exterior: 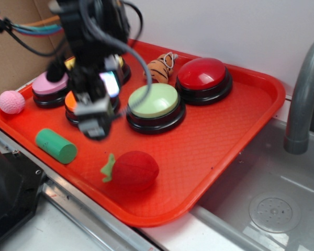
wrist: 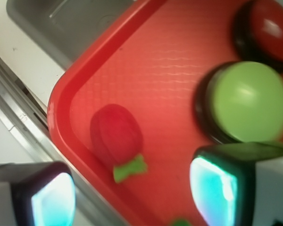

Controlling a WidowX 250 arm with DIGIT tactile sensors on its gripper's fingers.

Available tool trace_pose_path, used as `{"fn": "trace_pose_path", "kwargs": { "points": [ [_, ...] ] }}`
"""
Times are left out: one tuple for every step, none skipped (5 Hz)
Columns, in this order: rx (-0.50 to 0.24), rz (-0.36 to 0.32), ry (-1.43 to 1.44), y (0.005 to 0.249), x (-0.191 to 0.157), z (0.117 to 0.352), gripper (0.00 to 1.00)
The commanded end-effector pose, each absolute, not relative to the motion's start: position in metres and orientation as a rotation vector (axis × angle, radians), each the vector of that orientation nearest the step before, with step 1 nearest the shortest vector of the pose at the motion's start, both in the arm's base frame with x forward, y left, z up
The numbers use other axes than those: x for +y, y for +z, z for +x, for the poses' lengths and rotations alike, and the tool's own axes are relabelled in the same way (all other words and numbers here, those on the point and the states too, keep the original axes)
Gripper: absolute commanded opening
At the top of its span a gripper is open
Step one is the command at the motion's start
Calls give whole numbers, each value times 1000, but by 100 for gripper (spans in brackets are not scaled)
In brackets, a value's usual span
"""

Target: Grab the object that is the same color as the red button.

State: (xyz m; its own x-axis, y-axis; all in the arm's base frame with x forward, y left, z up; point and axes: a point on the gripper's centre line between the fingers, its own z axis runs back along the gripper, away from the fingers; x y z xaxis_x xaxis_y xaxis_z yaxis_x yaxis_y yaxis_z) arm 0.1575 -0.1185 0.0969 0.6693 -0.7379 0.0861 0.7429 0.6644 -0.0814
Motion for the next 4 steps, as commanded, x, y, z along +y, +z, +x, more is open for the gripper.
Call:
{"fn": "trace_pose_path", "kwargs": {
  "points": [
    [-67,-149,-900,55,-139,157,100],
    [-25,-131,-904,41,-141,157,100],
    [-4,-136,-900,29,-139,155,100],
    [13,-122,-872,24,-140,155,0]
  ]
}}
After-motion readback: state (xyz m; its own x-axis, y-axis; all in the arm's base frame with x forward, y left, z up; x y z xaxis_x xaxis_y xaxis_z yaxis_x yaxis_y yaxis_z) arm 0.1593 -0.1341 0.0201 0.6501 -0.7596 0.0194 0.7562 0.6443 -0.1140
